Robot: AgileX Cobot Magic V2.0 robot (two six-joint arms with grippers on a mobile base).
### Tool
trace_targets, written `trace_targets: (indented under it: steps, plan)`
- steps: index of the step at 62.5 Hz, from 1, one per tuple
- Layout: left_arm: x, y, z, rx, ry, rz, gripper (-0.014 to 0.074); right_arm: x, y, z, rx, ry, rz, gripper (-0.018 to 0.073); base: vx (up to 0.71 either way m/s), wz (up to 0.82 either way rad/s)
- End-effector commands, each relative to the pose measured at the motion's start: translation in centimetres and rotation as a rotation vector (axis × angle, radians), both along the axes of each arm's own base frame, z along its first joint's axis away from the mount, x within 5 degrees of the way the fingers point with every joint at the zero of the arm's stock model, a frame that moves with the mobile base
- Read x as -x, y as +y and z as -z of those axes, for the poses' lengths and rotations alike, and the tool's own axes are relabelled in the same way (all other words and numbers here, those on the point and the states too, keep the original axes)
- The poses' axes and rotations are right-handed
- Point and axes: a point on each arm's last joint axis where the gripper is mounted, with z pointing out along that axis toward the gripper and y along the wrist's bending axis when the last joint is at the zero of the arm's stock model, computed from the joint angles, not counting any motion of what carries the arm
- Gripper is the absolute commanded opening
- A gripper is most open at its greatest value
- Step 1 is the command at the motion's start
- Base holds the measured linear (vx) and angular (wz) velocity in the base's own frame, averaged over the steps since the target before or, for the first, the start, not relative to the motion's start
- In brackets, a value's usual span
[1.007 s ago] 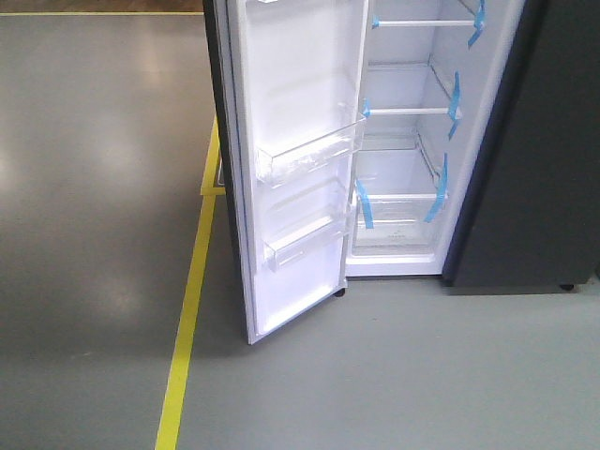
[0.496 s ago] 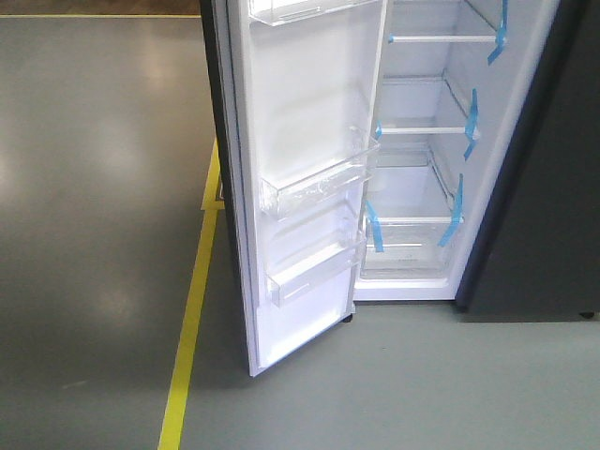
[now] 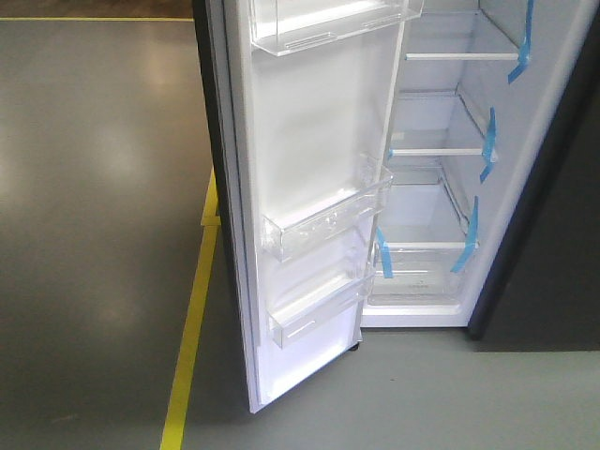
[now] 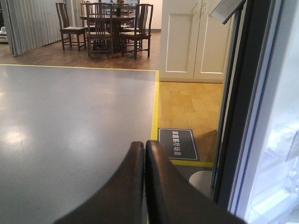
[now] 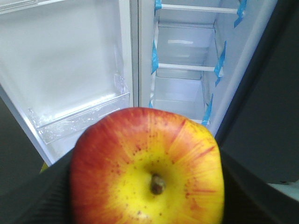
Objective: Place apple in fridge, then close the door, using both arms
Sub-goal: 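Approach the open refrigerator door bins and stop in front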
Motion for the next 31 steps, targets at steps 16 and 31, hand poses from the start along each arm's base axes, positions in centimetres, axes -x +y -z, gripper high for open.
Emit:
trace_targets:
  steps: [16, 31]
  plan:
    - [-0.04, -0.13, 0.27, 0.001, -0.054, 0.015, -0.0006, 0.60, 0.00, -1.94, 0.007, -0.125, 0.009, 0.0023, 0.19, -0.03]
    - [-0.04, -0.13, 0.27, 0.001, -0.054, 0.015, -0.0006, 0.60, 0.00, -1.94, 0.007, -0.125, 0.009, 0.0023, 0.18, -0.06]
